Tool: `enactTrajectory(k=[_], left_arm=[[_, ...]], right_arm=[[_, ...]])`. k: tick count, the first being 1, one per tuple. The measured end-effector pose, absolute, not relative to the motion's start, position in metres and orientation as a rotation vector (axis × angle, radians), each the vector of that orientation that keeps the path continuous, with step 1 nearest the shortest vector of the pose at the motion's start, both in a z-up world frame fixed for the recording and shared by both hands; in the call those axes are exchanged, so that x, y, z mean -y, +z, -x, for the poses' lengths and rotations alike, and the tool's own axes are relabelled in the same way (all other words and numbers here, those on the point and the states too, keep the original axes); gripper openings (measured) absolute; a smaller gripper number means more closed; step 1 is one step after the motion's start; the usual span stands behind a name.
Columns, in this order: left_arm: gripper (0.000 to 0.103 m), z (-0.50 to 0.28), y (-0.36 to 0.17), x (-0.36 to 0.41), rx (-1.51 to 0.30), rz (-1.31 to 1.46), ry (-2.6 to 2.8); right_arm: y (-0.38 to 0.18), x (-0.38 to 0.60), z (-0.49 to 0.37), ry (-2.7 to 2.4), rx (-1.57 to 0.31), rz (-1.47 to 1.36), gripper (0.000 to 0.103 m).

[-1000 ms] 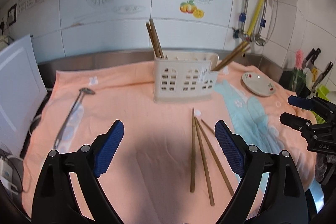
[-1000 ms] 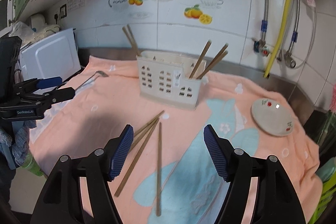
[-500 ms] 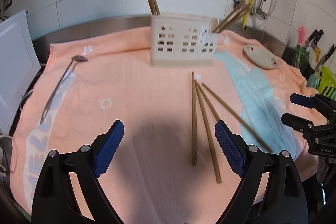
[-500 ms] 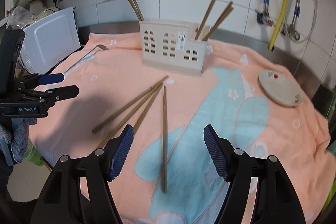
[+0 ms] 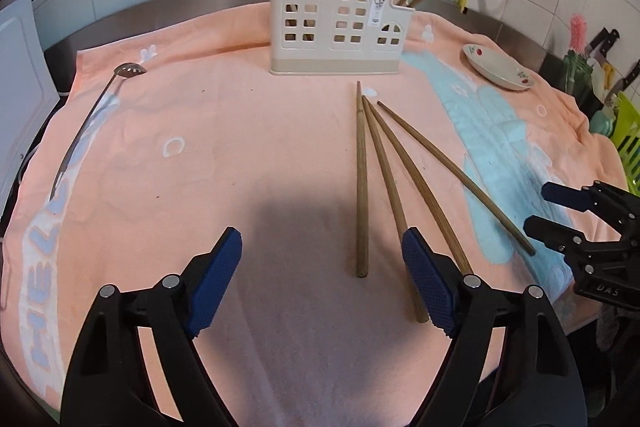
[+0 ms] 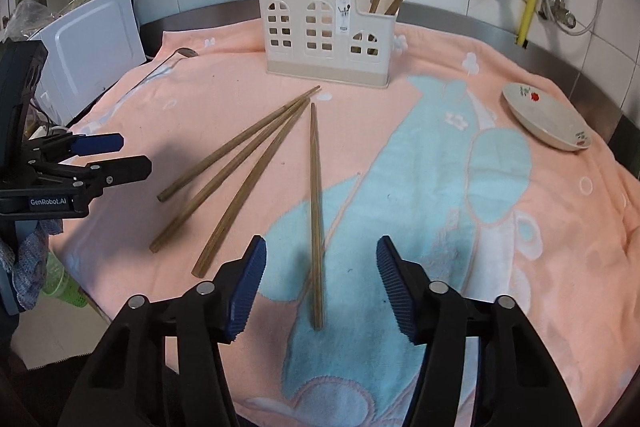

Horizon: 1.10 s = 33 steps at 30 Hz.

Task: Organize utensils
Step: 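Withdraw both open tools from the holder back over the loose chopsticks, then close the left tool on one loose chopstick while the right tool grasps another chopstick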

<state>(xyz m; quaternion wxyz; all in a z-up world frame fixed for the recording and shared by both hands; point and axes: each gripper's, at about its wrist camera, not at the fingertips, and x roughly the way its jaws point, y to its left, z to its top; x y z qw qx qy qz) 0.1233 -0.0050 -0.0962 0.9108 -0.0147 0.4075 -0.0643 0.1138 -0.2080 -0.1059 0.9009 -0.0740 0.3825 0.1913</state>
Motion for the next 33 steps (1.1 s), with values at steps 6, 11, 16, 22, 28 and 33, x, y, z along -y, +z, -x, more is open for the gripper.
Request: enactTrajectory(k=[6, 11, 16, 22, 28, 33], left_arm=[[0.071, -0.125, -0.103, 0.008, -0.858, 0.023, -0.141], [0.058, -0.127, -0.108, 0.011, -0.873, 0.02, -0.157], [0.042, -0.131, -0.111, 0.017, -0.885, 0.008, -0.187], [0.026, -0.138, -0.112, 0.025, -0.889, 0.0, -0.224], [0.02, -0.148, -0.118, 0.03, -0.906, 0.001, -0.234], [0.02, -0.154, -0.122, 0.033, -0.926, -0.003, -0.24]], right_arm=[[-0.116, 0.205, -0.117, 0.411, -0.814, 0.14, 0.039], [-0.123, 0.201, -0.12, 0.419, -0.828, 0.144, 0.032], [-0.127, 0.201, -0.124, 0.416, -0.835, 0.14, 0.024], [-0.13, 0.201, -0.125, 0.412, -0.838, 0.15, 0.018], [-0.133, 0.201, -0.127, 0.41, -0.846, 0.151, 0.015], [-0.133, 0.2, -0.129, 0.41, -0.848, 0.158, 0.015]])
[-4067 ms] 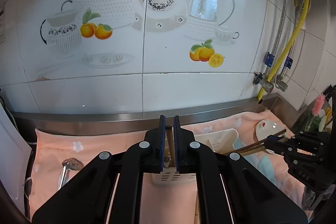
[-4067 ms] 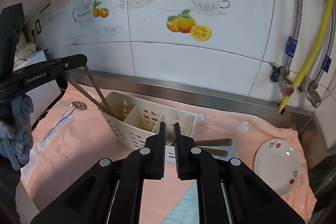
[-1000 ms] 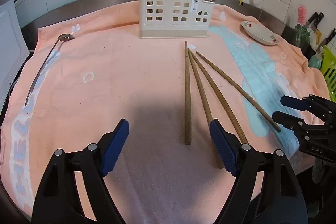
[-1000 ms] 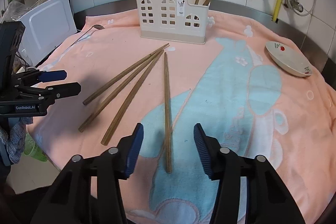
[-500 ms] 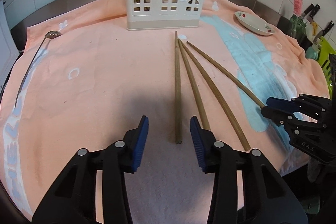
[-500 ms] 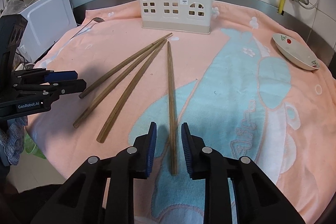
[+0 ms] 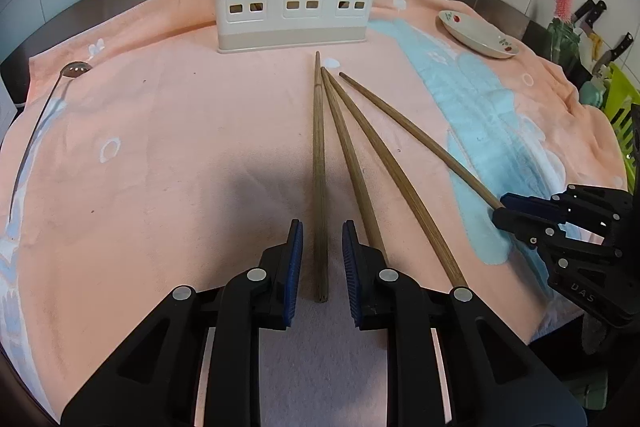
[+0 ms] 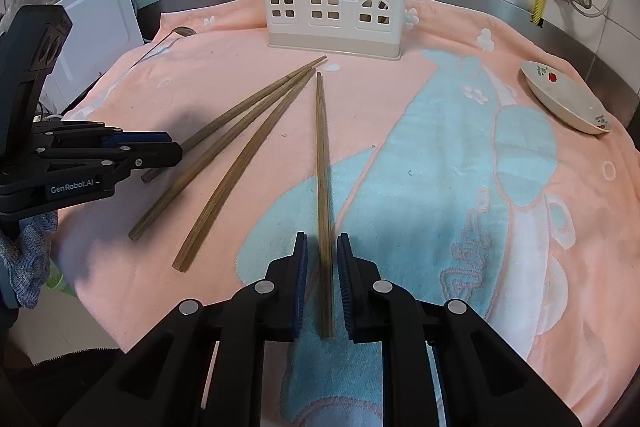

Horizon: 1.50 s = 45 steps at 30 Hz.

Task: Organize utensils
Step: 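Close the left tool on one loose chopstick while the right tool grasps another chopstick, then lift the left tool's chopstick over the holder while the right tool carries its chopstick there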

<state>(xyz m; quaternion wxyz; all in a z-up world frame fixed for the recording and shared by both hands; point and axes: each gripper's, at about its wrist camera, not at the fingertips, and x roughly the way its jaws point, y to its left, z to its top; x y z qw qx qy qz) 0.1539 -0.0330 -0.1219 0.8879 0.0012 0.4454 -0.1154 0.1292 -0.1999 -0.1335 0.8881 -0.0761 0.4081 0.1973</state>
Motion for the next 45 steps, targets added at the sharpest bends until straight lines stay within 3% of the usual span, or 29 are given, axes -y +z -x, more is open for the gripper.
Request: enactTrajectory(k=[3, 13, 17, 24, 45], left_arm=[[0.014, -0.158, -0.125, 0.035, -0.945, -0.007, -0.243], [0.013, -0.167, -0.127, 0.037, -1.0, -0.031, -0.232], [0.009, -0.169, -0.126, 0.038, -1.012, -0.044, -0.226], [0.006, -0.165, -0.119, 0.032, -0.989, -0.009, -0.236], [0.006, -0.16, -0.018, 0.015, -0.738, 0.038, -0.28]], right_arm=[[-0.133, 0.2, -0.13, 0.41, -0.849, 0.157, 0.014], [-0.134, 0.201, -0.131, 0.413, -0.849, 0.163, 0.014], [-0.134, 0.201, -0.131, 0.401, -0.844, 0.17, 0.007], [-0.128, 0.201, -0.128, 0.403, -0.833, 0.164, 0.006], [-0.015, 0.194, -0.145, 0.462, -0.624, 0.136, 0.007]])
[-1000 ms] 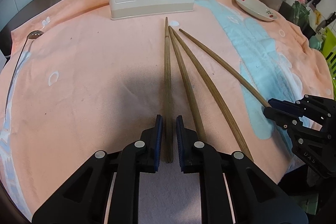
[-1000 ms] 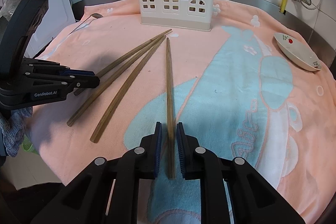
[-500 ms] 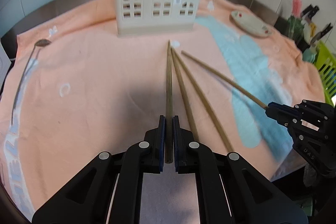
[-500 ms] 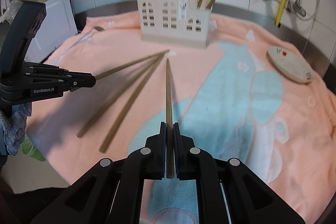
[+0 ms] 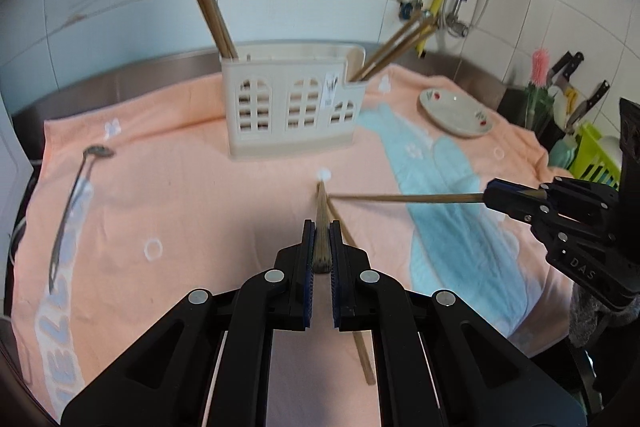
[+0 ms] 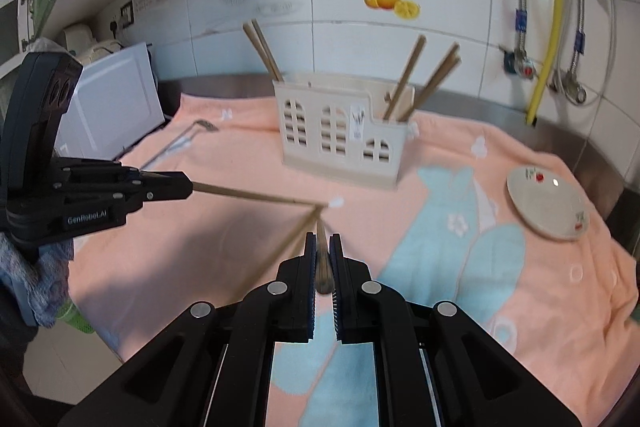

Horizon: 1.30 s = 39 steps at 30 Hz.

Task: Organize utensils
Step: 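Lift the left tool's chopstick over the holder while the right tool carries its chopstick there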

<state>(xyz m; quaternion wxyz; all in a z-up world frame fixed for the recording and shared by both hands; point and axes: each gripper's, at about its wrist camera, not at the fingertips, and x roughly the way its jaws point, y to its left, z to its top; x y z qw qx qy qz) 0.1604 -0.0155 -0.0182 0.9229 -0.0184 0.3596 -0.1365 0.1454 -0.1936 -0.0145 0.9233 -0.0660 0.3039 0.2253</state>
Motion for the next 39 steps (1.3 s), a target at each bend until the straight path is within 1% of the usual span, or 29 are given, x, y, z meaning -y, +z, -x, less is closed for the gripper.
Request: enactTrajectory(k=[18, 32, 39], left_arm=[[0.006, -0.216, 0.043, 0.009, -0.685, 0.01, -0.267], [0.006, -0.253, 0.143, 0.002, -0.523, -0.002, -0.223], [0.006, -0.279, 0.167, -0.006, -0.477, 0.012, -0.184]], right_arm=[[0.073, 0.193, -0.22, 0.485, -0.602, 0.119, 0.006], [0.138, 0.196, -0.264, 0.471, -0.531, 0.11, 0.006], [0.158, 0.194, -0.279, 0.455, -0.499, 0.119, 0.006]])
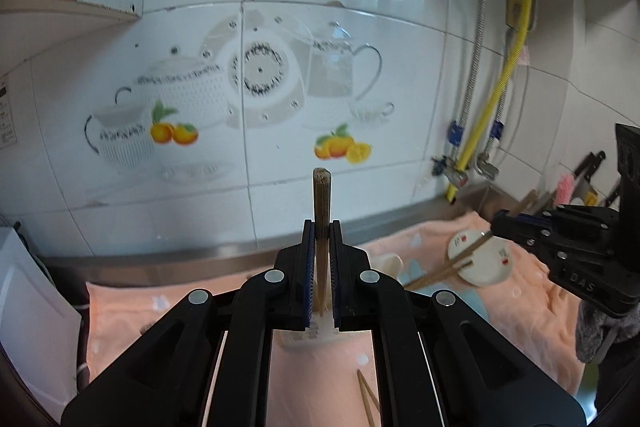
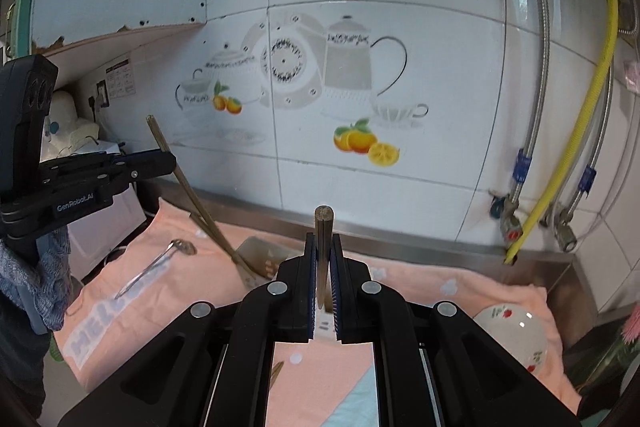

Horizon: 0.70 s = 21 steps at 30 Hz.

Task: Organize utensils
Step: 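Lift the left tool's chopstick over the holder while the right tool carries its chopstick there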

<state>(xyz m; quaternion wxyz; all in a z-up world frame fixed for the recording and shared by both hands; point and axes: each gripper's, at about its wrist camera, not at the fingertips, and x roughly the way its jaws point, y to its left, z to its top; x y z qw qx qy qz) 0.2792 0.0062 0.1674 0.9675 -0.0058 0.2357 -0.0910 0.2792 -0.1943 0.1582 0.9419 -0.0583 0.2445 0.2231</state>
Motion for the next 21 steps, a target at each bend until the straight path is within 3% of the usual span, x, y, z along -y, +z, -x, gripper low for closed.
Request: enactTrajectory(k=[10, 21], left_arm=[[0.006, -0.302, 0.166, -0.014, -0.467, 0.038, -0.149], [0.006, -0.322, 0.131, -0.017, -0.533, 0.063, -0.14]], right_arm=[[0.169, 0.194, -0.302, 0.42, -0.464, 0.11, 0.006], [0.127, 0.186, -0.325, 0.406, -0.548, 0.127, 0.006]])
